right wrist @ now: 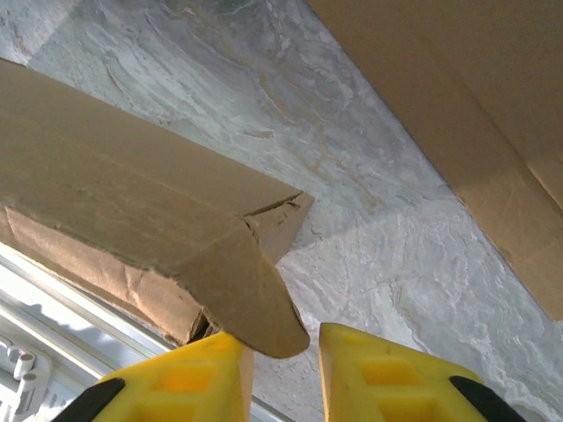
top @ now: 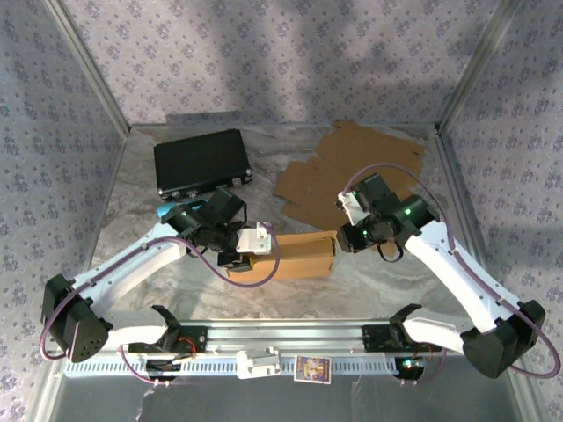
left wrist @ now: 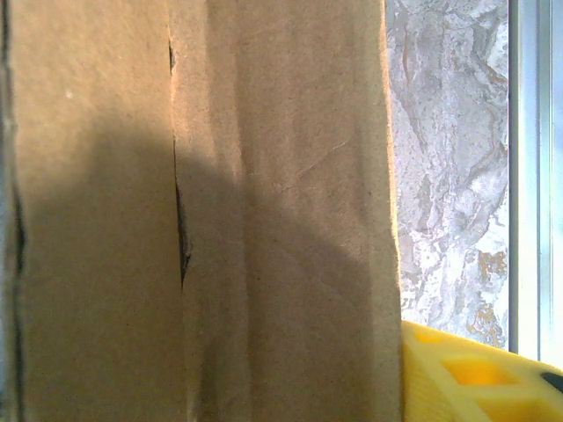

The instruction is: Fold the paper box

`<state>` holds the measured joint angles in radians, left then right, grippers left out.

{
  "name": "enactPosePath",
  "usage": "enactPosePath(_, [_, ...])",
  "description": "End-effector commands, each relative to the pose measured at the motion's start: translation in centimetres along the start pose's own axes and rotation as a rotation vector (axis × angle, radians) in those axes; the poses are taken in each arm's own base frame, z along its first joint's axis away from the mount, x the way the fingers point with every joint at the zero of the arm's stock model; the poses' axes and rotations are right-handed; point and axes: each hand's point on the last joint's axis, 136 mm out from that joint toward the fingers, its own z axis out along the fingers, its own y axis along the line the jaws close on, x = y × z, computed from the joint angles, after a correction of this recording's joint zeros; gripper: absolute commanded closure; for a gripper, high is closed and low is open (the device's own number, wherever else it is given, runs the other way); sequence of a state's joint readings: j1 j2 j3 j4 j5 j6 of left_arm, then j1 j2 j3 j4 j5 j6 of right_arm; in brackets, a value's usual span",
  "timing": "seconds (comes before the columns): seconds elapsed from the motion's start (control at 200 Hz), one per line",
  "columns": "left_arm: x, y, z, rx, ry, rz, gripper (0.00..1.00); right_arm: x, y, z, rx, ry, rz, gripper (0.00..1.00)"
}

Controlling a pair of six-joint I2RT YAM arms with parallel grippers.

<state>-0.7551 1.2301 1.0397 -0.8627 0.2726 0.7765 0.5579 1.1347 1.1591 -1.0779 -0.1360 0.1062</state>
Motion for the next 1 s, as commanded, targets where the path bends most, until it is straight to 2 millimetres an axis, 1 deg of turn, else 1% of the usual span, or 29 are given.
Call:
enactPosePath(0.0, [-0.1,-0.6,0.0,0.019,-0.004,0.027,0.46,-1.0,0.3,-0.1,-0.021,-0.039,-0.046,0.74])
enactPosePath(0.215, [0.0,-0.6,0.0,0.019,-0.001,0.020,0.46,-1.5,0.5,0.3,-0.034,-0.043,-0.046,0.78])
enactPosePath(0.305, [-0.1,-0.5,0.0,0.017,-0.004,0.021,0.46,-1.3,0.6,0.4,-0.036,-0.030,-0.048,0.78])
enactPosePath(0.465, [-0.1,-0.5,0.1,0.017,-0.006,0.020,0.46,-1.3,0.6,0.4,-0.032,-0.032,-0.048,0.82])
enactPosePath(0.65, [-0.2,-0.2,0.1,0.006,-0.007,0.015,0.46,-1.4,0.7,0.5,0.008,-0.024,-0.045,0.93])
enactPosePath(0.71, [-0.2,-0.2,0.1,0.003,-0.005,0.009,0.47,-1.1,0.5,0.8,0.026,0.002,-0.012,0.98])
enactPosePath(0.72, [-0.2,-0.1,0.1,0.001,-0.005,0.010,0.47,-1.7,0.7,0.3,0.024,-0.014,-0.009,0.99])
enactPosePath(0.745, [-0.2,-0.1,0.0,0.001,-0.004,0.006,0.47,-1.9,0.7,0.1,0.026,-0.011,0.012,1.00])
enactPosePath(0.994, [-0.3,0.3,0.0,-0.019,-0.008,-0.029,0.48,-2.1,1.1,-0.2,0.051,-0.019,0.191,1.00])
